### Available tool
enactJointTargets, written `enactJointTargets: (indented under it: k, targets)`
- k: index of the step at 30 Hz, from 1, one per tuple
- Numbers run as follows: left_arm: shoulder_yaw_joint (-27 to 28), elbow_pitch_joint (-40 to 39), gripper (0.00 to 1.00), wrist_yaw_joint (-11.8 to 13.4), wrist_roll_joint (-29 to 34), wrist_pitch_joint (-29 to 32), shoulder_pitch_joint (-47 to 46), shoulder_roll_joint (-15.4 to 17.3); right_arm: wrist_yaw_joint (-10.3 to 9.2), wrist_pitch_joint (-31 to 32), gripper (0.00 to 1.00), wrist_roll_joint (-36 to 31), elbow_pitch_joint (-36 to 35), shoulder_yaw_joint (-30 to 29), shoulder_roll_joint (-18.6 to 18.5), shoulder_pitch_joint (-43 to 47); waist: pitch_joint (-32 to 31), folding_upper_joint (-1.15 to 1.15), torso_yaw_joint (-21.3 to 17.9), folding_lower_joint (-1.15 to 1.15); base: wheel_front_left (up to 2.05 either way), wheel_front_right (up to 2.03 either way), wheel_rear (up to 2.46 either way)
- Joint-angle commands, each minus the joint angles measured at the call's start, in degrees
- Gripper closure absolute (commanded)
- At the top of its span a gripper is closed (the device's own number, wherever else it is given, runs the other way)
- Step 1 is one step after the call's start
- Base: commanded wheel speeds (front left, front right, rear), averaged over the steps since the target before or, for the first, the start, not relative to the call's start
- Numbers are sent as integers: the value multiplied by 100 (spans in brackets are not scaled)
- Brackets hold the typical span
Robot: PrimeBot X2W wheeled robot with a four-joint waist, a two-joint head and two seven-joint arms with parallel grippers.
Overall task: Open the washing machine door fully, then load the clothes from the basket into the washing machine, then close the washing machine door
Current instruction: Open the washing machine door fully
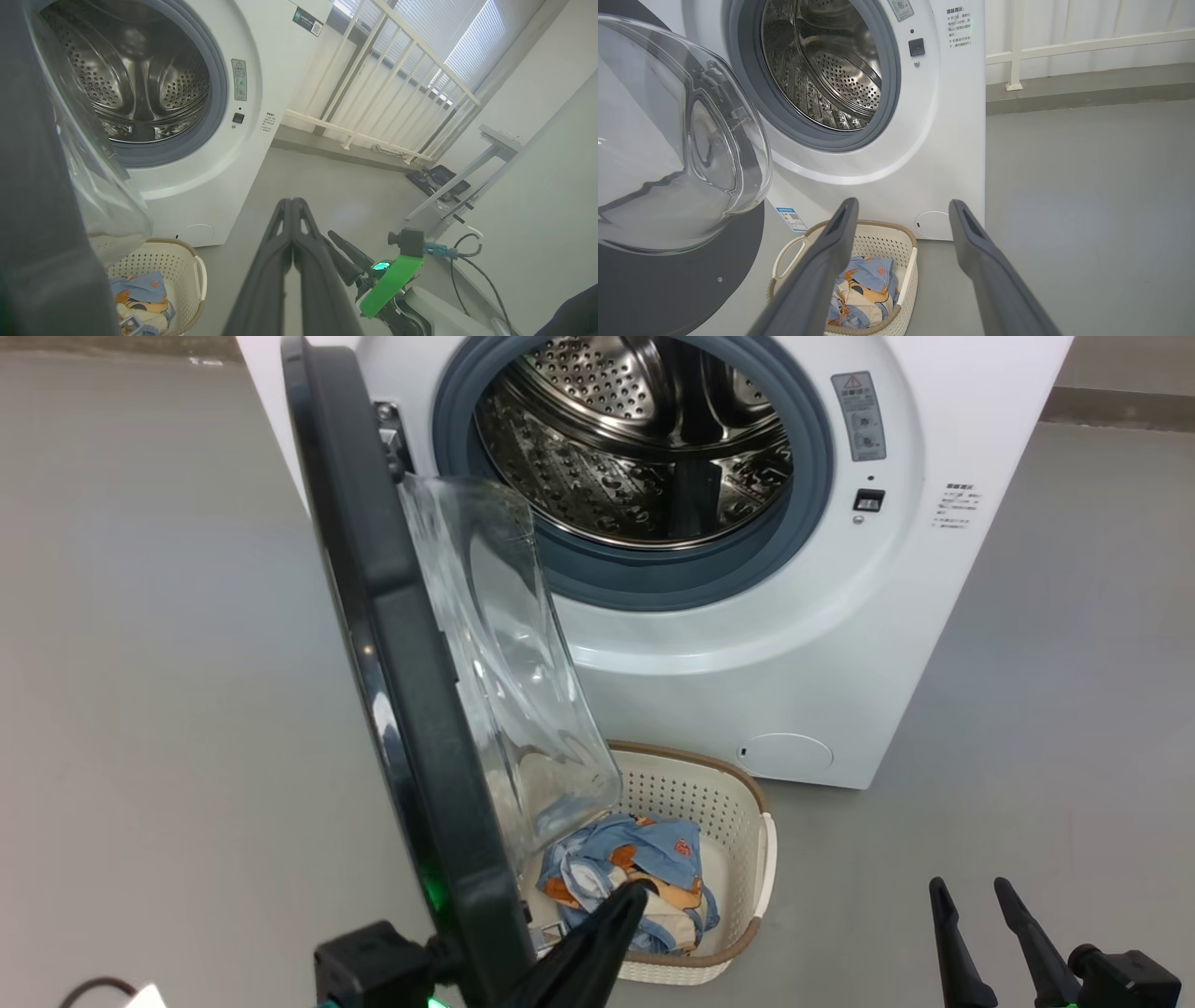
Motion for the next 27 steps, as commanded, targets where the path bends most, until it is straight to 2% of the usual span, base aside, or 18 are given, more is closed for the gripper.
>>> enactJointTargets:
  k: [1, 9, 16, 27]
  targets:
    - [171, -105, 100, 36, -18, 40, -44, 40, 9, -69, 0, 53, -116, 108, -52, -131, 12, 0, 33, 0, 0, 0, 0]
    - [295, 28, 100, 156, -11, 131, 353, 295, 9, -69, 0, 46, -92, 112, -52, -175, 66, 0, 193, 0, 0, 0, 0]
    - [340, 345, 100, 166, -243, -59, 422, 160, 9, -69, 0, 16, -85, 145, -52, -228, 153, 0, 254, 0, 0, 0, 0]
    - [427, 571, 100, 273, -166, -205, 324, 105, 9, -69, 0, 29, -65, 178, -52, -299, 301, 0, 147, 0, 0, 0, 0]
